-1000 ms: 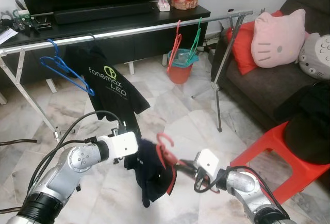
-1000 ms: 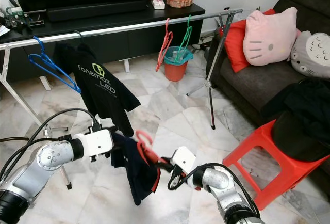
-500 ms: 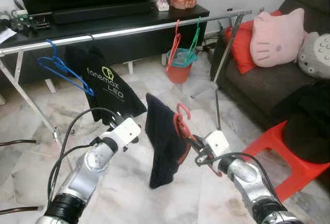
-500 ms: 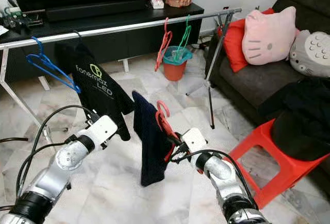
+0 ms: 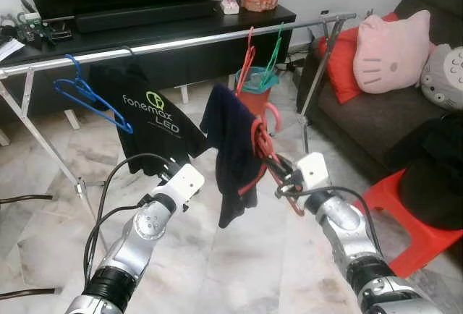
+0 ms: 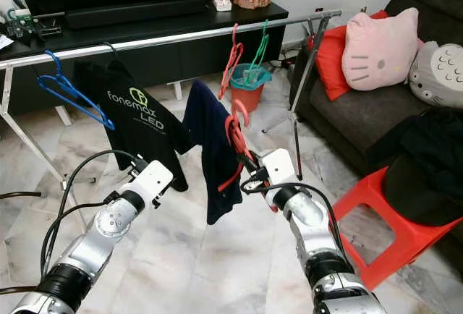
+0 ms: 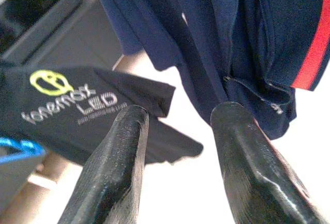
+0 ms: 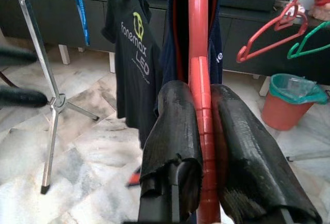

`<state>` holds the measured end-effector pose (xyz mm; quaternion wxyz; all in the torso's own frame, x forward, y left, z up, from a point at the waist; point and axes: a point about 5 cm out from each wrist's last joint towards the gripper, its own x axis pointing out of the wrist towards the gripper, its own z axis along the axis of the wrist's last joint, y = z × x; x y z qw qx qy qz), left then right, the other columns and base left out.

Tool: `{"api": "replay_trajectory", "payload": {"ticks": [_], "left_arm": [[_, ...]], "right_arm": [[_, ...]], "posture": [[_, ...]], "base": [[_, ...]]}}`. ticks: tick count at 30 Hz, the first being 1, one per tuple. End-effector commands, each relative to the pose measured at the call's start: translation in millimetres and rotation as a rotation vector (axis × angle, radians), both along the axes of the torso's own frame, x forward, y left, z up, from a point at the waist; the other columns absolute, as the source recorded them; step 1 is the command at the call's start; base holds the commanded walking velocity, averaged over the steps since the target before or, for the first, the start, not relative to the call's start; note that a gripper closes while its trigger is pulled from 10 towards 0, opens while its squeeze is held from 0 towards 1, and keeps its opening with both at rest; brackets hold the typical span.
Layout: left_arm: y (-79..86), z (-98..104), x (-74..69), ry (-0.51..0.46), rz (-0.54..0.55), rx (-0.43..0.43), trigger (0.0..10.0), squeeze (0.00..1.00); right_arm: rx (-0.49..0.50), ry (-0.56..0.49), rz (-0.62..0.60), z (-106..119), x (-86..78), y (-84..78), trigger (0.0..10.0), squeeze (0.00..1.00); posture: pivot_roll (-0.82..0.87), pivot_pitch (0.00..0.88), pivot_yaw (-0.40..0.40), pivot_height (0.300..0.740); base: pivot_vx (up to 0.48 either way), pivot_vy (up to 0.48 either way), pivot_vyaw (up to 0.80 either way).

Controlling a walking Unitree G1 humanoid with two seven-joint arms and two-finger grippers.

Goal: Hang hanger

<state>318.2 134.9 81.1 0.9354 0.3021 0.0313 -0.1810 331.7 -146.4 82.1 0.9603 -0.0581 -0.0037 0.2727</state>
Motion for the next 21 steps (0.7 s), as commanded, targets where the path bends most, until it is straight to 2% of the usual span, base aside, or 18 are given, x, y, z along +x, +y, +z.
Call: {"api": "replay_trajectory", "payload": {"ticks": [1, 7, 8, 9, 11, 21], "left_arm": [[1.4, -1, 1.2, 0.004, 0.029, -0.042, 10.0, 0.0], [1.4, -5, -0.9, 0.009, 0.073, -0.132, 10.0, 0.0], [1.5, -5, -1.4, 0.01, 0.077, -0.143, 10.0, 0.21], [2.1, -6, -1.8, 0.01, 0.083, -0.154, 10.0, 1.0], [4.1, -5, -0.7, 0.0, 0.104, -0.183, 10.0, 1.0], [7.2, -7, -2.5, -0.022, 0.143, -0.197, 10.0, 1.0]], "right_arm": [[0.045, -0.045, -0.004, 16, 8.3, 2.5, 0.0, 0.0], [0.048, 0.011, 0.11, 11, 4.1, 15.0, 0.0, 0.0], [0.047, 0.018, 0.14, 10, 3.0, 18.2, 0.0, 0.0], [0.051, 0.021, 0.165, 11, 2.2, 21.1, 0.0, 0.0], [0.064, 0.025, 0.203, 13, 1.1, 24.5, 0.0, 0.0], [0.074, 0.052, 0.31, 17, -0.5, 31.2, 0.0, 0.0]], "posture": [[0.02, 0.0, -0.041, 0.74], [0.02, 0.0, -0.048, 0.74], [0.02, 0.0, -0.051, 0.74], [0.02, 0.0, -0.051, 0.74], [0.02, 0.0, -0.056, 0.74], [0.02, 0.0, -0.06, 0.74]], "base": [[0.0, 0.0, 0.0], [0.0, 0.0, 0.0], [0.0, 0.0, 0.0], [0.0, 0.0, 0.0], [0.0, 0.0, 0.0], [0.0, 0.0, 0.0]]}}
